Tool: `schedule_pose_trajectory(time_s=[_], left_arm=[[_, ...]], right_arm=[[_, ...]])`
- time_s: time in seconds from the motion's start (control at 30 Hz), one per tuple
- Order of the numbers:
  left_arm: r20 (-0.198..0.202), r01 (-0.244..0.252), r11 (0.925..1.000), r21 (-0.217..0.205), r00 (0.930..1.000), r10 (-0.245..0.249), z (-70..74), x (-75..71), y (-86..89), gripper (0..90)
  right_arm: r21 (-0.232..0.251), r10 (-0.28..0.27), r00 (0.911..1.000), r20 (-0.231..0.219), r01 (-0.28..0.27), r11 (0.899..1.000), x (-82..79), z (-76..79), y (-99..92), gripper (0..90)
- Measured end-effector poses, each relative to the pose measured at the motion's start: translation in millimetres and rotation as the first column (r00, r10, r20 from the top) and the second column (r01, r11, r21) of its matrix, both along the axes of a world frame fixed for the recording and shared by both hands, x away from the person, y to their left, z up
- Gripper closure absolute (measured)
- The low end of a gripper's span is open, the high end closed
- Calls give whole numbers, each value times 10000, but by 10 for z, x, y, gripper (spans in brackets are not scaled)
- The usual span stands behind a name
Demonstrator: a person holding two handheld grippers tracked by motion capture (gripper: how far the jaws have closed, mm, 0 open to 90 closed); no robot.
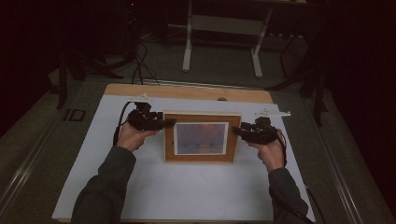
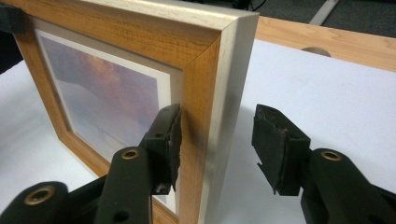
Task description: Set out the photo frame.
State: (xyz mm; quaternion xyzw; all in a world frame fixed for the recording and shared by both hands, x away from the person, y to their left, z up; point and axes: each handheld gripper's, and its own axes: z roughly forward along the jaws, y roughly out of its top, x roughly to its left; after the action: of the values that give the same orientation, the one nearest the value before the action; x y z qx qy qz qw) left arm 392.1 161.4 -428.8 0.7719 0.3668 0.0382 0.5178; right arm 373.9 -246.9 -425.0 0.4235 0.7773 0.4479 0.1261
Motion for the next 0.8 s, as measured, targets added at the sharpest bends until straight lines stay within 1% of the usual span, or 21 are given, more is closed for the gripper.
schedule_pose_trajectory(time_s=[0.03, 0.17, 0.3, 0.37, 0.4, 0.57, 0.63, 0.67, 0.7, 0.8], left_arm=[[23, -52, 10000, 76, 10000, 52, 11, -11, 14, 453], [107, -134, 9998, 118, 9999, 133, 37, -42, 49, 445], [289, -316, 9991, 275, 9991, 308, 88, -107, 110, 444], [295, -315, 9990, 316, 9991, 306, 97, -119, 120, 444], [364, -368, 9985, 407, 9987, 353, 121, -157, 145, 444], [477, -512, 9972, 551, 9977, 486, 158, -252, 218, 446], [542, -608, 9957, 694, 9969, 571, 169, -298, 244, 448], [542, -608, 9957, 694, 9969, 571, 169, -298, 244, 448], [555, -589, 9957, 710, 9969, 550, 174, -348, 273, 448], [578, -662, 9948, 774, 9964, 618, 165, -420, 308, 448]], right_arm=[[4, -1, 10000, 18, 1, 10000, -4, 6, -7, 511], [-18, 35, 10000, 31, -35, 10000, -36, 36, -44, 504], [-114, 128, 9999, -2, -128, 9999, -72, 56, -87, 501], [-148, 113, 9999, -38, -114, 9998, -85, 64, -112, 501], [-156, 130, 9999, -51, -131, 9998, -93, 68, -131, 501], [-293, 183, 9998, -110, -186, 9994, -135, 80, -198, 501], [-344, 248, 9996, -130, -252, 9991, -156, 80, -225, 501], [-344, 248, 9996, -130, -252, 9991, -156, 80, -225, 501], [-438, 281, 9995, -169, -288, 9986, -179, 80, -253, 501], [-439, 256, 9995, -205, -264, 9987, -212, 78, -306, 501]])
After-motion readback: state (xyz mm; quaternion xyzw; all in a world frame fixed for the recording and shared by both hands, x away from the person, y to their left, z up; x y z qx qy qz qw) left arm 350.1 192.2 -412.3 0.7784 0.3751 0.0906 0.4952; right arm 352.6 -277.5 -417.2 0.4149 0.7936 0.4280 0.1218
